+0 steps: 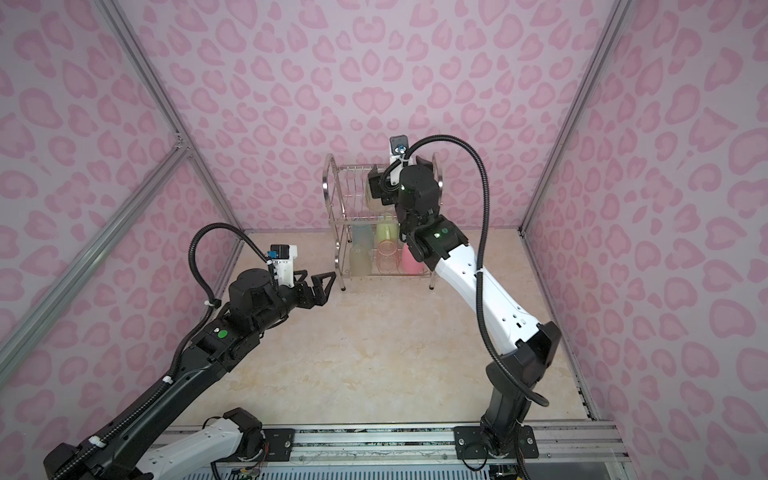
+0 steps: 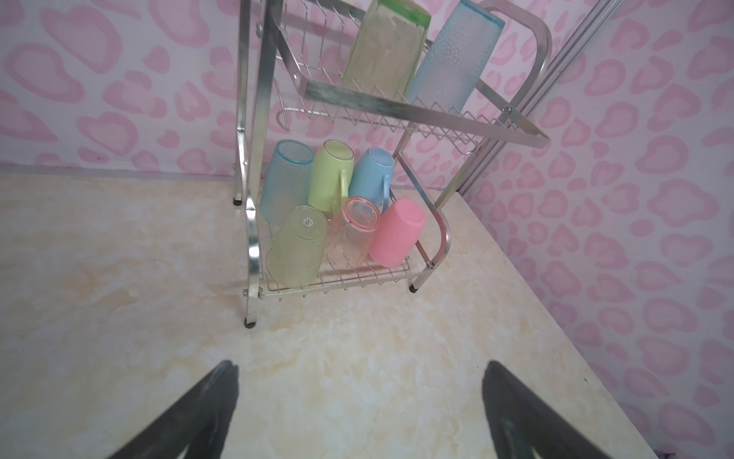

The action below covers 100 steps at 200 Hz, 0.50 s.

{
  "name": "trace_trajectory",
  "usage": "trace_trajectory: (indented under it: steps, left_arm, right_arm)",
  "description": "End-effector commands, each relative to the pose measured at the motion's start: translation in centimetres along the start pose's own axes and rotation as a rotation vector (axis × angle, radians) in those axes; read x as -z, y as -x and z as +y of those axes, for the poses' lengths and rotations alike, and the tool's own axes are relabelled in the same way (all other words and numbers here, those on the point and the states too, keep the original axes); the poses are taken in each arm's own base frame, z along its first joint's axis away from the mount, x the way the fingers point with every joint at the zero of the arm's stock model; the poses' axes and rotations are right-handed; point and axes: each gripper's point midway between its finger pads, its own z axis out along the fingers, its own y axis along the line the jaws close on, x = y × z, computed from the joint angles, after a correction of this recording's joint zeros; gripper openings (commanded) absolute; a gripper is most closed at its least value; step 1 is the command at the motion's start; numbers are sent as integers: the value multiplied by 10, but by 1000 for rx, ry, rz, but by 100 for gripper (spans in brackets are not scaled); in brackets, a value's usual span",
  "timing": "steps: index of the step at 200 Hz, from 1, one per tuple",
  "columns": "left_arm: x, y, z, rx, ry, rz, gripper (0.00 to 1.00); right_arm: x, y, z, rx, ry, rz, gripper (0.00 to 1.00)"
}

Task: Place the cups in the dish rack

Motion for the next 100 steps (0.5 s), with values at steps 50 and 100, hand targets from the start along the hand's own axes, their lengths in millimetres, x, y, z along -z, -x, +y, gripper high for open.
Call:
trace_trajectory:
  steps: [50,100]
  left_arm:
    - [43,61,82,5,372,-137,97]
    - [79,37,180,292,632,-248,97]
  right_arm:
    - [114,-43,-155,-98,-312,-10,97]
    - [183,-130,-236,-199,-556,52,97]
